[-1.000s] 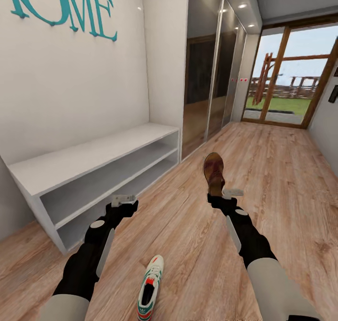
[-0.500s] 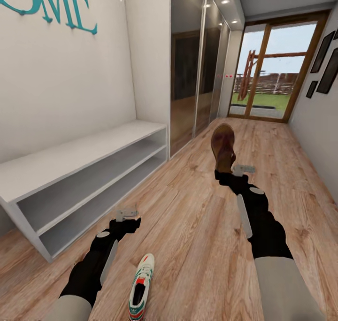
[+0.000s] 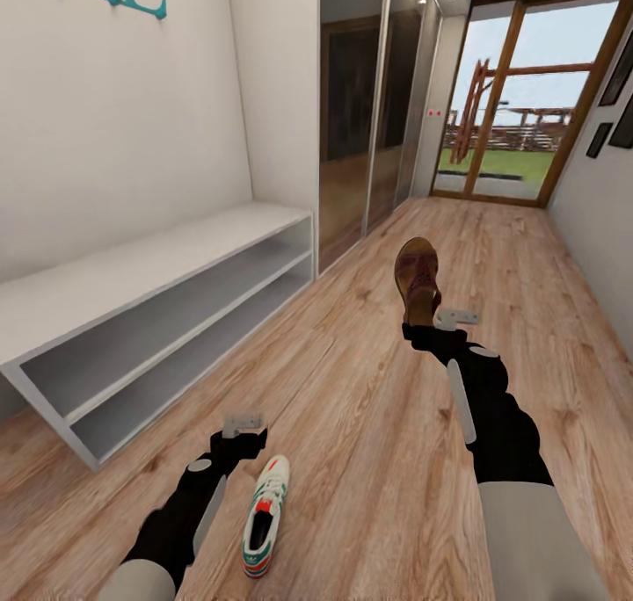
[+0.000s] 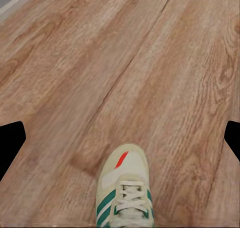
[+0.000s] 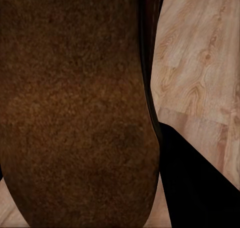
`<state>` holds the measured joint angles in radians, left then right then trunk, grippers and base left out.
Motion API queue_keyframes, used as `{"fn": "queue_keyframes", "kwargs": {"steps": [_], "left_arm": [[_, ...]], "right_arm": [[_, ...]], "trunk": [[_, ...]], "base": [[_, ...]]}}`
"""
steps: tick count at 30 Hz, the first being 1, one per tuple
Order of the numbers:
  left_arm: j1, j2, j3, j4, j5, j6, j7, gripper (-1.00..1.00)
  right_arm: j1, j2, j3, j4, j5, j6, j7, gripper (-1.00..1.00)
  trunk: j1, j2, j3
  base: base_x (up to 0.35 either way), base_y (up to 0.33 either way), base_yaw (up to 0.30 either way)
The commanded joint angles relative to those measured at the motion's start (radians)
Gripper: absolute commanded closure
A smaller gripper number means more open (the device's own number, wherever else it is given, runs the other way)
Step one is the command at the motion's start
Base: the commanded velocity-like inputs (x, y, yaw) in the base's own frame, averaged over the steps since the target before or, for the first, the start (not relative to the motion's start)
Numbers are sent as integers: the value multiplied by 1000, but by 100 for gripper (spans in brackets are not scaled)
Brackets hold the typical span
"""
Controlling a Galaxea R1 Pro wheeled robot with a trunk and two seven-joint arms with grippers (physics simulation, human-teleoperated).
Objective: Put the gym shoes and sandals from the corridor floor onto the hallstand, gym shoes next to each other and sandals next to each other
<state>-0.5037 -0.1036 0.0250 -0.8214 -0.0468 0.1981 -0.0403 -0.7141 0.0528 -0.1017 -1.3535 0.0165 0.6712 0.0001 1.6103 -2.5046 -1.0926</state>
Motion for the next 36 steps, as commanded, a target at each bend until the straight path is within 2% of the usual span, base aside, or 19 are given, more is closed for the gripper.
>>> {"fn": "queue_keyframes", "kwargs": {"steps": [1, 9, 20, 36], "left_arm": [[0, -1, 3, 1, -5, 5, -4, -100], [-1, -1, 3, 14, -6, 1, -4, -100], [0, -1, 3, 16, -5, 1, -4, -100], [0, -1, 3, 16, -7, 1, -4, -100]], "right_arm": [[-1, 1, -1, -2, -1, 5, -2, 100], [-1, 1, -1, -2, -1, 5, -2, 100], [-1, 1, -1, -3, -1, 5, -2, 100], [-1, 1, -1, -3, -1, 5, -2, 100]], "trunk": [[0, -1, -7], [1, -1, -23], [1, -1, -41], [1, -1, -55]], "base": [[0, 0, 0], [-2, 0, 0], [-239, 0, 0], [-12, 0, 0]]}}
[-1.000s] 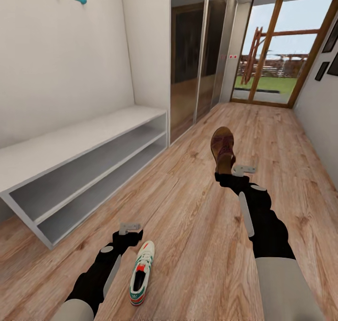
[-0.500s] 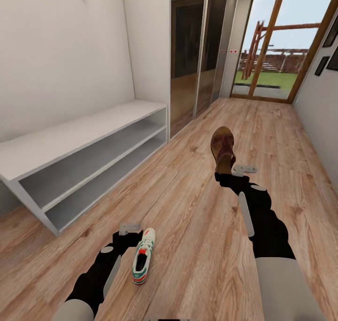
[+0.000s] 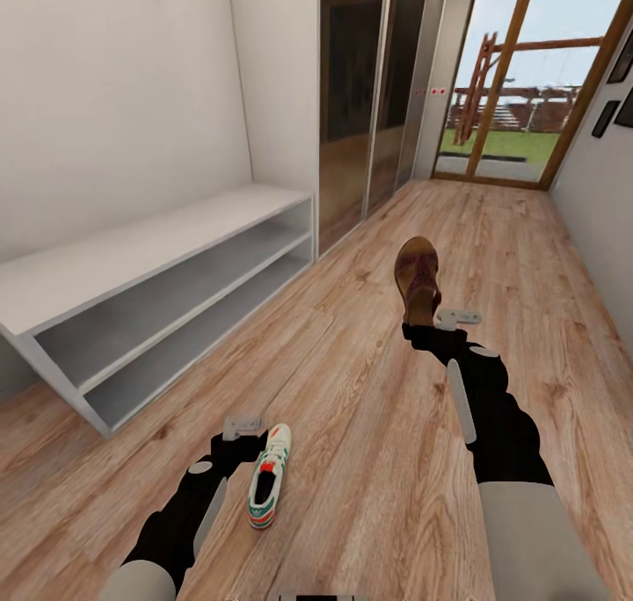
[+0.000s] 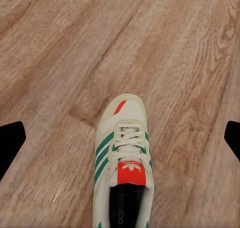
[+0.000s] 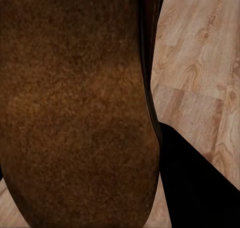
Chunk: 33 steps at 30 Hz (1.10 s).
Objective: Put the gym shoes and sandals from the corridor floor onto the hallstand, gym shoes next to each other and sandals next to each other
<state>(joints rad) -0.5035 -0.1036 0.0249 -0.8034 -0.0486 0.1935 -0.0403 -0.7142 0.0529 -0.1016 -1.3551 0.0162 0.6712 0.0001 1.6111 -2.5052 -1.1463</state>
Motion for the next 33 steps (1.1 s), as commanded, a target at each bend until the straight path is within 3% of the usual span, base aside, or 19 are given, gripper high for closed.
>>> {"fn": "queue_keyframes", "kwargs": {"steps": [1, 24, 33], "left_arm": [[0, -1, 3, -2, -5, 6, -4, -100], [0, -1, 3, 15, -6, 5, -4, -100], [0, -1, 3, 26, -7, 4, -4, -100]], "right_arm": [[-1, 1, -1, -2, -1, 5, -2, 100], [-1, 1, -1, -2, -1, 5, -2, 100], [-1, 1, -1, -3, -1, 5, -2, 100]], "trunk": [[0, 0, -3], [10, -6, -129], [14, -8, -166]], "base": [[0, 0, 0], [0, 0, 0], [0, 0, -63]]}}
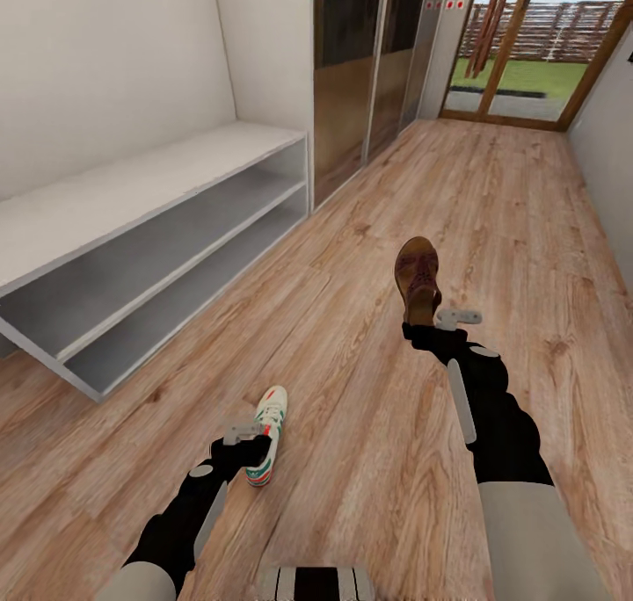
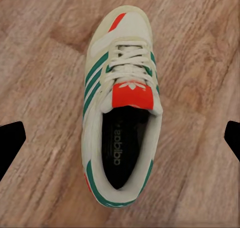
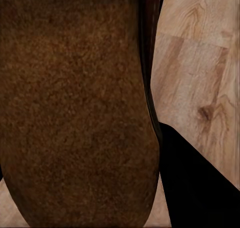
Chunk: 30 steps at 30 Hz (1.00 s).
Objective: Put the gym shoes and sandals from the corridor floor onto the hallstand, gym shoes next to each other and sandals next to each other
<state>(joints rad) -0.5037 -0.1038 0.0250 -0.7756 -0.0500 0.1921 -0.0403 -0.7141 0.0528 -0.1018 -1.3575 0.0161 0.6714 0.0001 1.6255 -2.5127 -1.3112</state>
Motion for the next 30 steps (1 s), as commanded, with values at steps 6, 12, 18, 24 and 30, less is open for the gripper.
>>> {"fn": "queue_keyframes", "kwargs": {"steps": [6, 12, 18, 24, 30], "left_arm": [[0, -1, 3, -2, -5, 6, -4, -100], [0, -1, 3, -2, -5, 6, -4, -100], [0, -1, 3, -2, -5, 6, -4, -100], [0, -1, 3, -2, -5, 6, -4, -100], [0, -1, 3, -2, -7, -9, -4, -100]], "right_arm": [[-1, 1, -1, -2, -1, 5, -2, 100], [-1, 1, -1, -2, -1, 5, -2, 100], [-1, 1, -1, -2, -1, 5, -2, 100], [-1, 1, -1, -2, -1, 5, -2, 100], [-1, 1, -1, -2, -1, 5, -2, 100]], "trunk": [[2, -2, -24], [5, -3, -48], [8, -5, -80], [11, -6, -113], [11, -6, -130]], "base": [[0, 0, -144], [0, 0, -13], [0, 0, -1], [0, 0, 0], [0, 0, 0]]}}
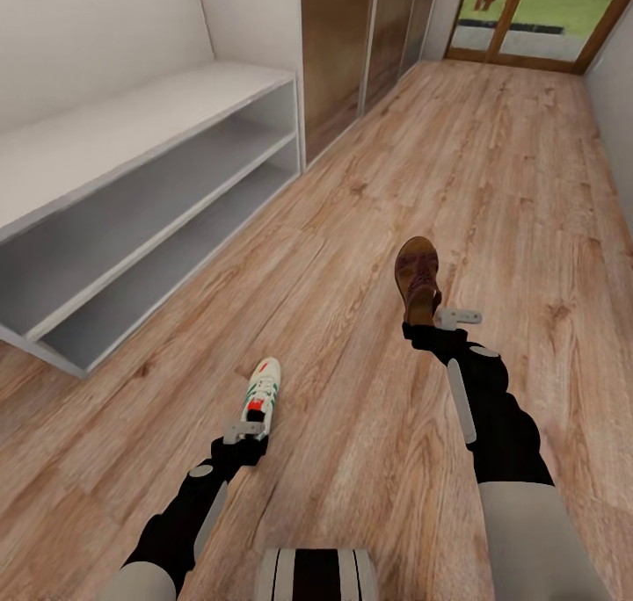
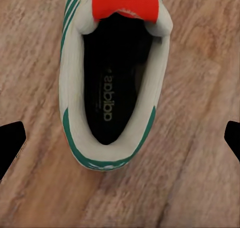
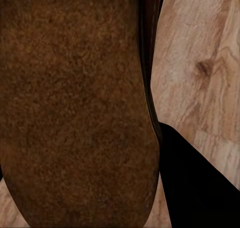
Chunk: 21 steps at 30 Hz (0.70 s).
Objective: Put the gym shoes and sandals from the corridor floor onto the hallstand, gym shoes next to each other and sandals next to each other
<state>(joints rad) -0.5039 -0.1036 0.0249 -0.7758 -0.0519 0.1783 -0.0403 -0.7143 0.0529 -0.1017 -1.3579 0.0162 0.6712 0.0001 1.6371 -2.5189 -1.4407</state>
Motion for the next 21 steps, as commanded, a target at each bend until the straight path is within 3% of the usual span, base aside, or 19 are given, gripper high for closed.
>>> {"fn": "queue_keyframes", "kwargs": {"steps": [1, 4, 7, 17, 21], "left_arm": [[0, -1, 2, -2, -6, -17, -4, -100], [-1, -1, 2, -2, -13, -114, -4, -100], [-1, -1, 2, -3, -26, -160, -4, -100], [-1, -1, 3, -3, -49, -258, -4, -100], [-1, -1, 3, -3, -49, -268, -4, -100]], "right_arm": [[-1, 1, -1, -1, -1, 5, -2, 100], [-1, 1, -2, -1, -1, 5, -2, 100], [-1, 0, -2, -2, -1, 5, -2, 100], [-1, -1, -3, -2, -1, 5, -2, 100], [-1, 0, -3, -2, -1, 5, -2, 100]], "trunk": [[0, 0, -2], [0, 0, -3], [0, 0, -3], [0, 0, -4], [2, -1, -19]], "base": [[0, 0, 0], [0, 0, 0], [0, 0, 0], [0, 0, 0], [0, 0, 0]]}}
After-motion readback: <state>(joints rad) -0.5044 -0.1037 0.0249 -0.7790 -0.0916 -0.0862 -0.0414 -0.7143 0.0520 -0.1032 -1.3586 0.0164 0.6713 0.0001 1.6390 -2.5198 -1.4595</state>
